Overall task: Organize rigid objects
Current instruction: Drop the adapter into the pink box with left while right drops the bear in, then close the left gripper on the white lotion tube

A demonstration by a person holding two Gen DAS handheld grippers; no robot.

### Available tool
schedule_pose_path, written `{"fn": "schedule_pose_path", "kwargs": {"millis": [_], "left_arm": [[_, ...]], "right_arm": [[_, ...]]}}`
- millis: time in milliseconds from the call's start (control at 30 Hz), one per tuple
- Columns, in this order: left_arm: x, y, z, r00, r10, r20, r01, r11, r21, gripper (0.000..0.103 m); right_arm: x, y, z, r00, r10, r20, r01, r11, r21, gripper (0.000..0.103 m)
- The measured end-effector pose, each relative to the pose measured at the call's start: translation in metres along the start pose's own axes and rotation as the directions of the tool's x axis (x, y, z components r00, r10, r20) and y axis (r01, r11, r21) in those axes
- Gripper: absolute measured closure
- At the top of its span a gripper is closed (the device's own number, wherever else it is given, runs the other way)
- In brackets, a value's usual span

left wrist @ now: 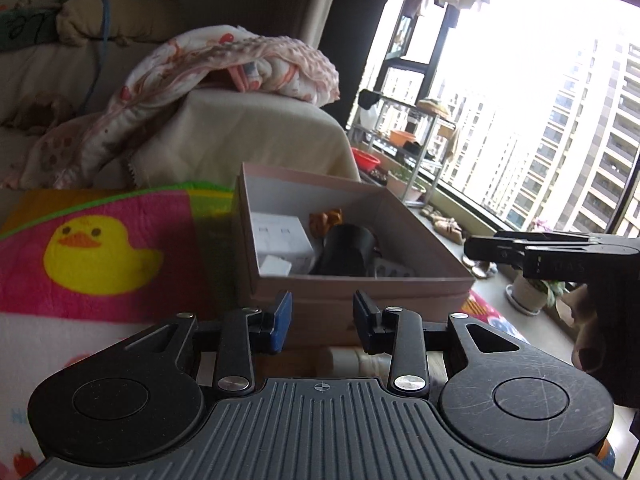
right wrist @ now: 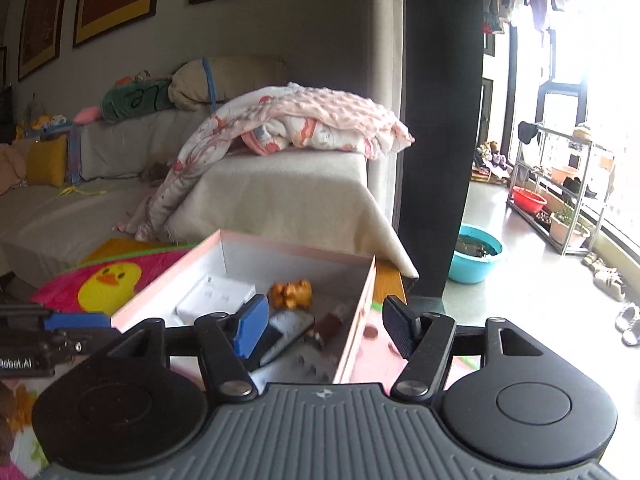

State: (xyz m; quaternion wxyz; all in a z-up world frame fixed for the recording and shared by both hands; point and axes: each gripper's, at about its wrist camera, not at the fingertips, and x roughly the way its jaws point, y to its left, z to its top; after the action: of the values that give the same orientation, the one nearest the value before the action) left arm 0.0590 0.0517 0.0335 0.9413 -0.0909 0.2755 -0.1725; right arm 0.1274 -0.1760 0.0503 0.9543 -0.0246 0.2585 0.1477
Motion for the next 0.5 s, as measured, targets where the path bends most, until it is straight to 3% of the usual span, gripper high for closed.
{"fn": "schedule_pose_path", "kwargs": {"millis": [200, 300, 500], "left_arm": [[-0.007, -0.01, -0.025, 0.999, -0.011, -0.046, 0.009, 0.999, -0.036, 0.066], [-0.017, -0.008, -0.033, 0.998, -0.001, -0.064, -0.005, 0.996, -0.09, 0.066], [-0.026, -0.005, -0.046, 0.993, 0.021, -0.115, -0.034, 0.993, -0.112, 0.066]], "right_arm": [[-0.007, -0.012, -0.056, 0.987, 0.079, -0.142, -0.062, 0.99, 0.125, 0.041], [0.002, -0.012, -0.065, 0.984, 0.091, -0.154, -0.066, 0.985, 0.157, 0.047], [0.03, -0.01, -0.062, 0.979, 0.115, -0.168, -0.076, 0.972, 0.222, 0.047]]}}
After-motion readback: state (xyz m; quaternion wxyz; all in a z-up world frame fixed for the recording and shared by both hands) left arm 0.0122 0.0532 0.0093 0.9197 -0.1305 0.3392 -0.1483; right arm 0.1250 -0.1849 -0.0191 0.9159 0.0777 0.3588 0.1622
